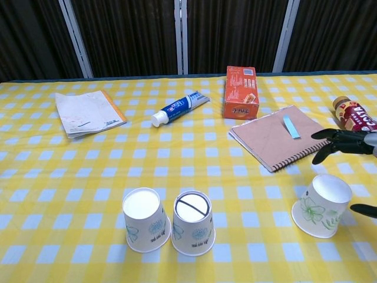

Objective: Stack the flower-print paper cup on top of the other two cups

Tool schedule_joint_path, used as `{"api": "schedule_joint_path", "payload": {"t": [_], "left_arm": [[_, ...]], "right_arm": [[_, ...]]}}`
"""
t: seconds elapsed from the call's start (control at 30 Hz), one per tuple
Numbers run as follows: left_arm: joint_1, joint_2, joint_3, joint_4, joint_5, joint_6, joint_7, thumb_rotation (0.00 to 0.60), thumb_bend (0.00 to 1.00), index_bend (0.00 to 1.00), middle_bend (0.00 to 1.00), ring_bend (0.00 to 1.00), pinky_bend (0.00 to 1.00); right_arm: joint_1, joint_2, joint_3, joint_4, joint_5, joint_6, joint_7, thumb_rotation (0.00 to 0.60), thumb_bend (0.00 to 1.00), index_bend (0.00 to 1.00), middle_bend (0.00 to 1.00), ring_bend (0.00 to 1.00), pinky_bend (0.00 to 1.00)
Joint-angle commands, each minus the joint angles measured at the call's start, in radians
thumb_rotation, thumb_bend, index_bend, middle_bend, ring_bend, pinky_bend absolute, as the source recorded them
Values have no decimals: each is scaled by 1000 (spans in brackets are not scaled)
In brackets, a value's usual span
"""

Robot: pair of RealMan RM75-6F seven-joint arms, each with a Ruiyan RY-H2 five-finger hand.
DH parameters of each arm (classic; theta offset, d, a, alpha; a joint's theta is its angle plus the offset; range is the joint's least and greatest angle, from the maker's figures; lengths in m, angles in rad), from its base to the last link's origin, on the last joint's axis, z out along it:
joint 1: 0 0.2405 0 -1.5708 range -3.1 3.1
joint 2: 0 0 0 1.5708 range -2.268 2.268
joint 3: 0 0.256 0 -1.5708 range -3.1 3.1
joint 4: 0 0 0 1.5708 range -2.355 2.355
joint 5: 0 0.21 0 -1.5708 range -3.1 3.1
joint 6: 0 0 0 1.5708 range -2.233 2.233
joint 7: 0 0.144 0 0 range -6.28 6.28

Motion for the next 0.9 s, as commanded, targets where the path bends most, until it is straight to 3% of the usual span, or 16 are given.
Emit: {"api": "schedule_joint_path", "payload": {"t": [0.03, 0.47, 0.9], "left_arm": [[0, 0, -2, 0, -1, -4, 0, 600, 215, 0, 0, 0, 0], [1, 2, -10, 0, -5, -14, -11, 600, 215, 0, 0, 0, 0], [0, 4, -20, 4, -14, -25, -25, 600, 215, 0, 0, 0, 0]], "right_arm": [[5, -7, 2, 4, 13, -7, -2, 600, 198, 275, 0, 0, 0], [20, -22, 2, 1, 42, -24, -27, 600, 255, 359, 48, 0, 8], [21, -17, 10, -26, 6, 31, -21, 600, 287, 439, 107, 0, 41]]}}
